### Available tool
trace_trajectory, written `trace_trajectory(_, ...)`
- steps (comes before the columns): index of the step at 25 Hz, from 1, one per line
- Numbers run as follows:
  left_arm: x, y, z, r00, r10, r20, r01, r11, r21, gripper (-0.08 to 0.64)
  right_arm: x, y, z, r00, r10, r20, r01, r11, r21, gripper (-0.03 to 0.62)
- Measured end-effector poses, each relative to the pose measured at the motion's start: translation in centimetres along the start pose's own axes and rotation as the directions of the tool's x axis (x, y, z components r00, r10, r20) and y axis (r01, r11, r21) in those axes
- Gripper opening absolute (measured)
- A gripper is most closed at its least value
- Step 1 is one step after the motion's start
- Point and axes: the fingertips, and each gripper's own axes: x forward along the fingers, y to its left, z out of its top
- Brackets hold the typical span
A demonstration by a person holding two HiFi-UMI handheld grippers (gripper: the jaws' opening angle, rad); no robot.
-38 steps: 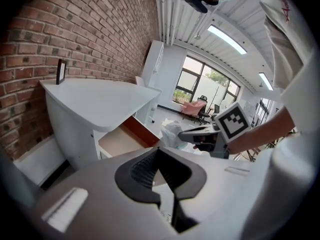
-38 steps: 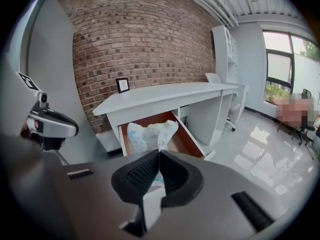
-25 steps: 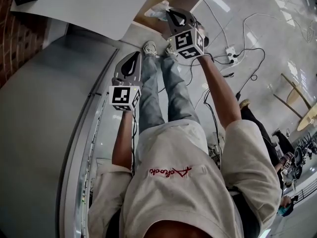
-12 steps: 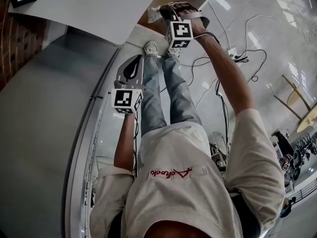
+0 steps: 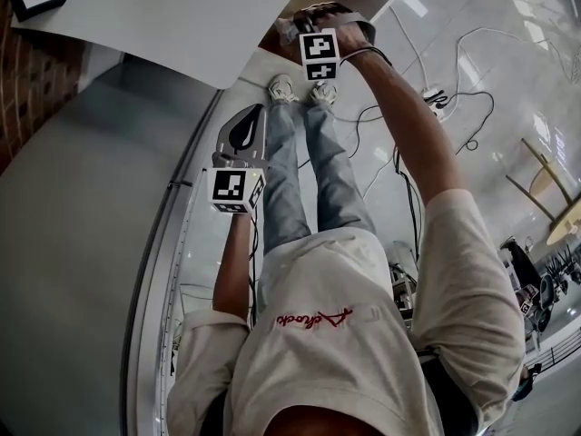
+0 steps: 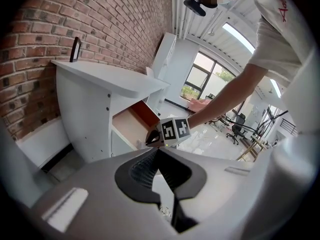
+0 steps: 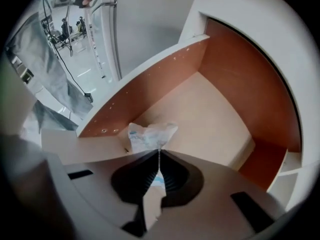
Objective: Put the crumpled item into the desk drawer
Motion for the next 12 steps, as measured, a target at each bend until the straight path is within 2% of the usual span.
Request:
trace_trajectory(5, 0.4, 0.3, -0.2, 1.0, 0.005, -0.007, -0.005, 1.0, -0.005, 0.009, 1.2, 0.3, 0.4, 0.999, 0.037, -0.017, -0.037, 0.999, -0.022, 0.015)
trace_trajectory(9, 0.4, 0.2, -0.4, 1.0, 0.003, -0.008, -0.003, 1.0, -0.01, 0.009, 1.4, 0.9, 1.0, 0.995, 0.098, -0.02, -0.098, 0.995, -0.024, 0.015)
trace_trajectory(12, 0.4, 0.2, -0.3, 1.0, 0.001, -0.005, -0.001, 1.0, -0.01, 0.009, 1.2, 0.8, 1.5, 0.995, 0.103, -0.006, -0.103, 0.995, -0.018, 0.022)
